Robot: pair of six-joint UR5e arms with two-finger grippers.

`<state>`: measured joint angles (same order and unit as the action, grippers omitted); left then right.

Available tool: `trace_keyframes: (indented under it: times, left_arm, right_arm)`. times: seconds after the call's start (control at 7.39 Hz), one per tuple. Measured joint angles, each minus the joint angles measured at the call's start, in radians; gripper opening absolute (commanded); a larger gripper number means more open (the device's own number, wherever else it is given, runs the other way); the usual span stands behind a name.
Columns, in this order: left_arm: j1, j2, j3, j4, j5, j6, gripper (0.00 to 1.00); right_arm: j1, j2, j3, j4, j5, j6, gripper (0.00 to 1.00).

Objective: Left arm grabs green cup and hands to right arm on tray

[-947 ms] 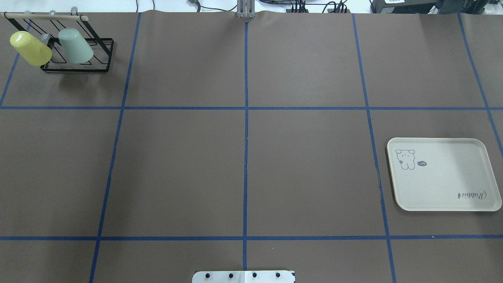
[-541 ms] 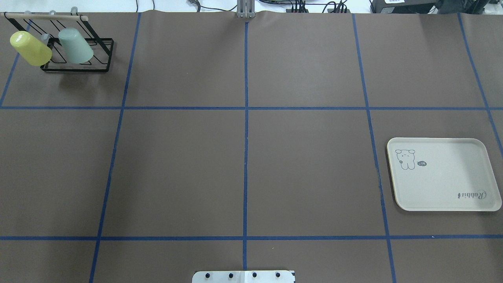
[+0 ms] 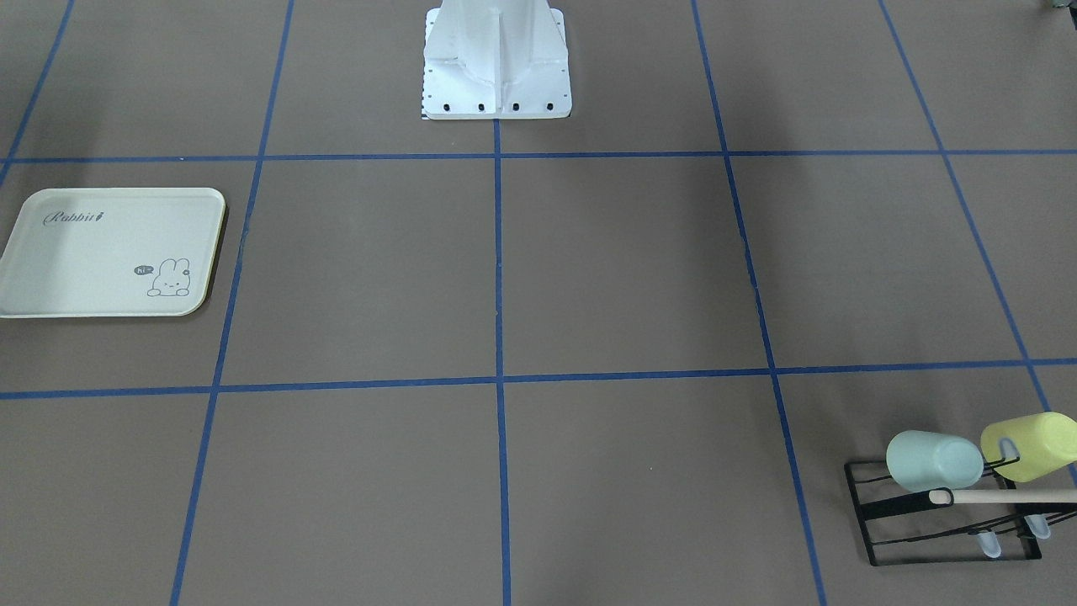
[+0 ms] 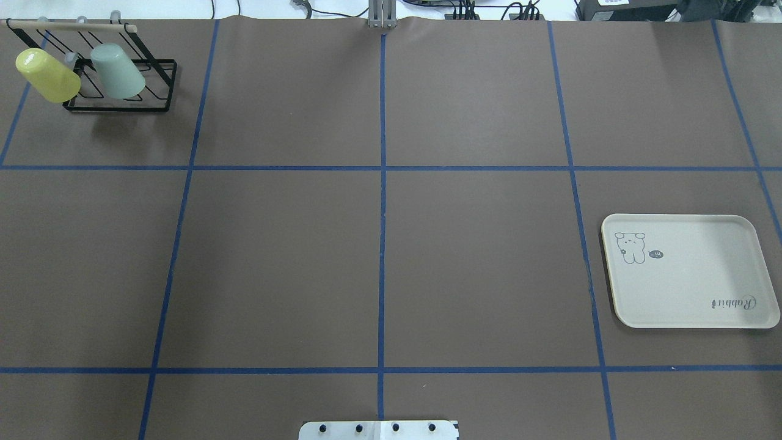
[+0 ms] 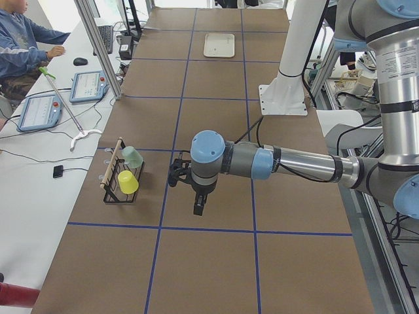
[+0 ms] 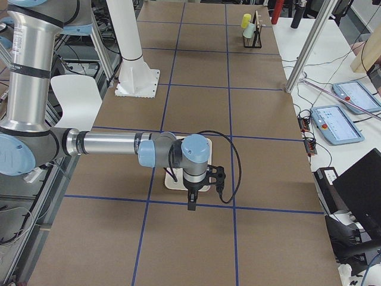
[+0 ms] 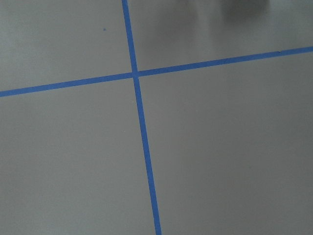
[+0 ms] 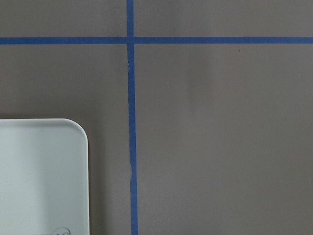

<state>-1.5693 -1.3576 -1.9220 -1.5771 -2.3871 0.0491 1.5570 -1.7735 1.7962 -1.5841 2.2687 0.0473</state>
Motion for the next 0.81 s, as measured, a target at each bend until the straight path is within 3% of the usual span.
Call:
trace_keyframes:
  times: [0.81]
  left_arm:
    - [0.0, -0.008, -0.006, -0.001, -0.001, -0.002, 1.0]
  right_arm:
    - [0.0, 0.002, 0.006, 0.0, 0.008, 0.005, 1.0]
